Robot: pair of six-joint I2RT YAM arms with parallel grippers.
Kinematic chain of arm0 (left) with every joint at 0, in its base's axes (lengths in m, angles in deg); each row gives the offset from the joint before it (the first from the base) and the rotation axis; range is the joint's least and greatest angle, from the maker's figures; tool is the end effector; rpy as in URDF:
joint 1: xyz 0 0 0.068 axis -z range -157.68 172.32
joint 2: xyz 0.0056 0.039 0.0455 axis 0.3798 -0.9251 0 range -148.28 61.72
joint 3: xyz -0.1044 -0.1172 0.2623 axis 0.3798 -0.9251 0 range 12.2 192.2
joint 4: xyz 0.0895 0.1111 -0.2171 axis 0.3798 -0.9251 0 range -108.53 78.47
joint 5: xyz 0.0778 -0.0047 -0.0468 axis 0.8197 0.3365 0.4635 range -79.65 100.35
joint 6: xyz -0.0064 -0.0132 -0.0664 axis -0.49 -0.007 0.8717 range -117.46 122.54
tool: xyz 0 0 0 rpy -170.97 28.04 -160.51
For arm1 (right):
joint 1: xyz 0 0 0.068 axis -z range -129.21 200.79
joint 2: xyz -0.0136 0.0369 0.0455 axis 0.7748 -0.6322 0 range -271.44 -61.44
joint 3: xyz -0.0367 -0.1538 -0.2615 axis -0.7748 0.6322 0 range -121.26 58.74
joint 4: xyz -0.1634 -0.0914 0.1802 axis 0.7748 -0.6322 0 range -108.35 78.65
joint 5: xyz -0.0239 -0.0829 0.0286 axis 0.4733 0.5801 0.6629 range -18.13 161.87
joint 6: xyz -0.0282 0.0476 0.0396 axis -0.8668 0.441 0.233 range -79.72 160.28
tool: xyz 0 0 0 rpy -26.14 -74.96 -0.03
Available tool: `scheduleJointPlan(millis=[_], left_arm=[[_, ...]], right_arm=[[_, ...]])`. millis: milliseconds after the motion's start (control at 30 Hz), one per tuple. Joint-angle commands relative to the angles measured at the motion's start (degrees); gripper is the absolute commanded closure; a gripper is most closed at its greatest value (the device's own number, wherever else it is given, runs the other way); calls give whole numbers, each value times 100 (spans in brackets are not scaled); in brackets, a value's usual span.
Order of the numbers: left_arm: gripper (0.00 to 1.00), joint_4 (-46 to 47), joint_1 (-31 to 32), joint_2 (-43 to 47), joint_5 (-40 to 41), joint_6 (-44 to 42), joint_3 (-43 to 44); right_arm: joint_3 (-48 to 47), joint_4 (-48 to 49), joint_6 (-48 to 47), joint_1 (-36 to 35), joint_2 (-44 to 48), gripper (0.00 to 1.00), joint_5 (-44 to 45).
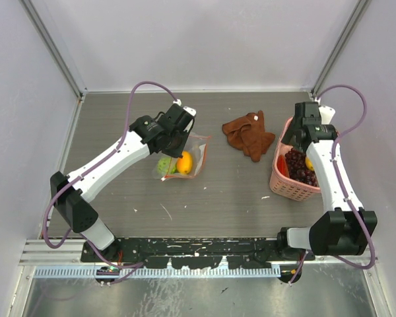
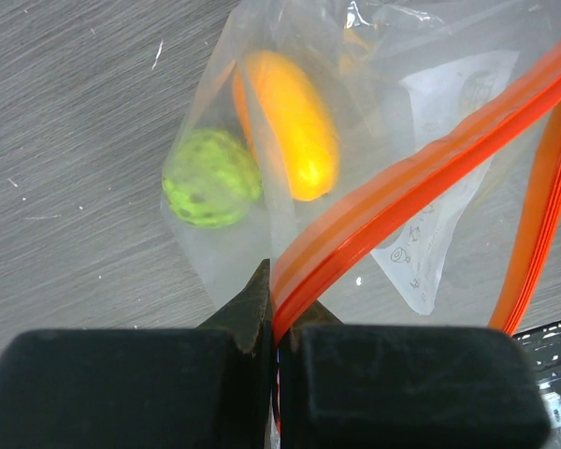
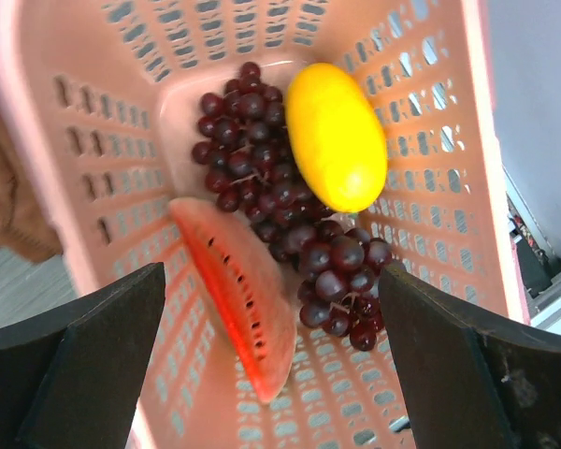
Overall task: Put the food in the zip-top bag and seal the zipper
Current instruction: Pick up the fake fruit from the bin.
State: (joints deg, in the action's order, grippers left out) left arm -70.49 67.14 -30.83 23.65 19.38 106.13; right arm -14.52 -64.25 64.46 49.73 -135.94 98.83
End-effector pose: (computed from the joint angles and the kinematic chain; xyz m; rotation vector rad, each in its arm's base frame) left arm 0.2524 -0.2329 0.3695 0.5301 2.4835 -0.1241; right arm 0.2572 -0.0201 0.3556 0.6655 2.3213 -0.3930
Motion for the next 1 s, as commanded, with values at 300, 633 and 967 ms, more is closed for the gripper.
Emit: scheduleJointPlan(millis=[300, 633, 967], left_arm=[[100, 50, -28, 270, 163, -142, 97], [100, 44, -28, 206, 316, -190, 92], [100, 101, -26, 31, 549, -299, 93]], right_arm=[[1086, 1853, 250, 756, -167, 2, 956], [1445, 2812, 165, 818, -959, 4, 1160], [1562, 3343, 183, 882, -1919, 0, 1057]])
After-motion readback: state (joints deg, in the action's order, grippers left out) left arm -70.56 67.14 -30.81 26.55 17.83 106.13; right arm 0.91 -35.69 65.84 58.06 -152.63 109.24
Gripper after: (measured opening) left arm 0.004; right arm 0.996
